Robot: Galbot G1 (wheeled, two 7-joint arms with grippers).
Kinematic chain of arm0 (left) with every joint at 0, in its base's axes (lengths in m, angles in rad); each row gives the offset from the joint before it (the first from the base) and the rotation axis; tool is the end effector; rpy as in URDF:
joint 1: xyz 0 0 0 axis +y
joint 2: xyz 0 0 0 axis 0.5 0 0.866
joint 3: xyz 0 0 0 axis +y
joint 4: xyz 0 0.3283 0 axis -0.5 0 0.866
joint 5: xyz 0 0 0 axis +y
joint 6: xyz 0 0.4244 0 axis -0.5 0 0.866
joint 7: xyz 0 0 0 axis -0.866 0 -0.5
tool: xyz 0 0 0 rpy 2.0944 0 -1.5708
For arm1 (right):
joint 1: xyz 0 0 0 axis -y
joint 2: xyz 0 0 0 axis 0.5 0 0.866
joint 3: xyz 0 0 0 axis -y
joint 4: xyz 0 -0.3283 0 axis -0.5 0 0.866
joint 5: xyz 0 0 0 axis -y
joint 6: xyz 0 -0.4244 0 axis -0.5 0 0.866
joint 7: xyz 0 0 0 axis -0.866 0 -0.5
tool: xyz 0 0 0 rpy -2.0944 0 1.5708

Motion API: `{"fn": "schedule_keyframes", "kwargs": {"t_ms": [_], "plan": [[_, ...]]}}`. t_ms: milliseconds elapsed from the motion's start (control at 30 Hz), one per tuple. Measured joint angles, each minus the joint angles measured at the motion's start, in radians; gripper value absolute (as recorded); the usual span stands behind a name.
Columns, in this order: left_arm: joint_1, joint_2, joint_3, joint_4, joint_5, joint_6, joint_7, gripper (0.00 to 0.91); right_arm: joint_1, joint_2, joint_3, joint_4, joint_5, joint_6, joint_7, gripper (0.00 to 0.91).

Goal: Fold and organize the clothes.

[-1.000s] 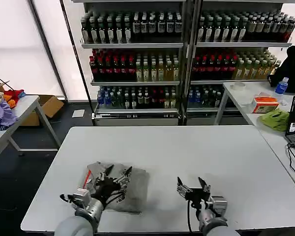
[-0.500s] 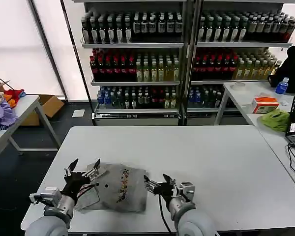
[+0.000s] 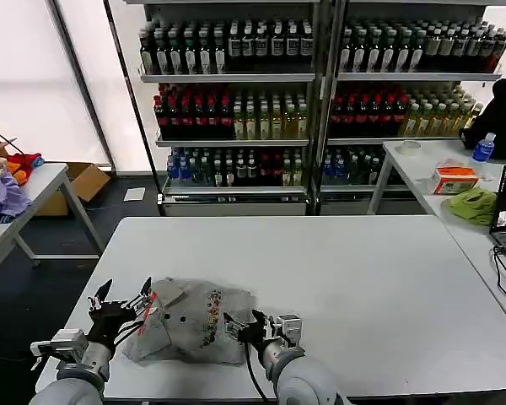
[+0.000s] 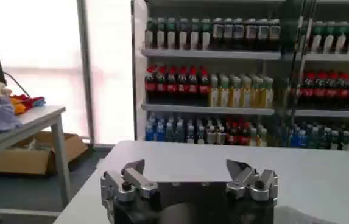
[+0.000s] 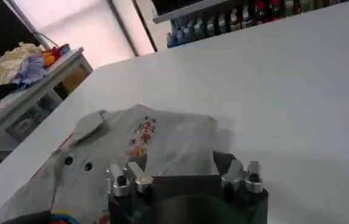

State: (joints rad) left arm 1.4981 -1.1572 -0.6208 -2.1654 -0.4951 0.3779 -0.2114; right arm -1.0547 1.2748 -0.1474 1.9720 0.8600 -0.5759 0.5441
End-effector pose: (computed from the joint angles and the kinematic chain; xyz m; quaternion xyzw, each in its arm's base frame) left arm 0.2848 0.0676 -0.2148 0.0190 -0.9916 0.0145 0.1274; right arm 0.3043 0.1849 -0.2286 0.2089 -0.9183 -0.1235 0.3129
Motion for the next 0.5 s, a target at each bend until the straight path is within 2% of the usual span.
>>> {"fn": "schedule_keyframes", "kwargs": {"t_ms": [33, 67, 500], "plan": [[0.002, -0.001, -0.001, 0.000, 0.000, 0.000, 0.000, 0.907, 0.002, 0.002, -0.004, -0.003, 0.002, 0.000, 0.004, 0.050], [0.004, -0.001, -0.003, 0.000, 0.000, 0.000, -0.001, 0.907, 0.003, 0.004, -0.008, -0.006, 0.004, 0.000, 0.008, 0.000], [0.006, -0.007, -0.004, -0.003, -0.003, 0.000, -0.006, 0.907, -0.011, 0.017, -0.008, -0.030, 0.005, 0.000, 0.046, 0.000]]}}
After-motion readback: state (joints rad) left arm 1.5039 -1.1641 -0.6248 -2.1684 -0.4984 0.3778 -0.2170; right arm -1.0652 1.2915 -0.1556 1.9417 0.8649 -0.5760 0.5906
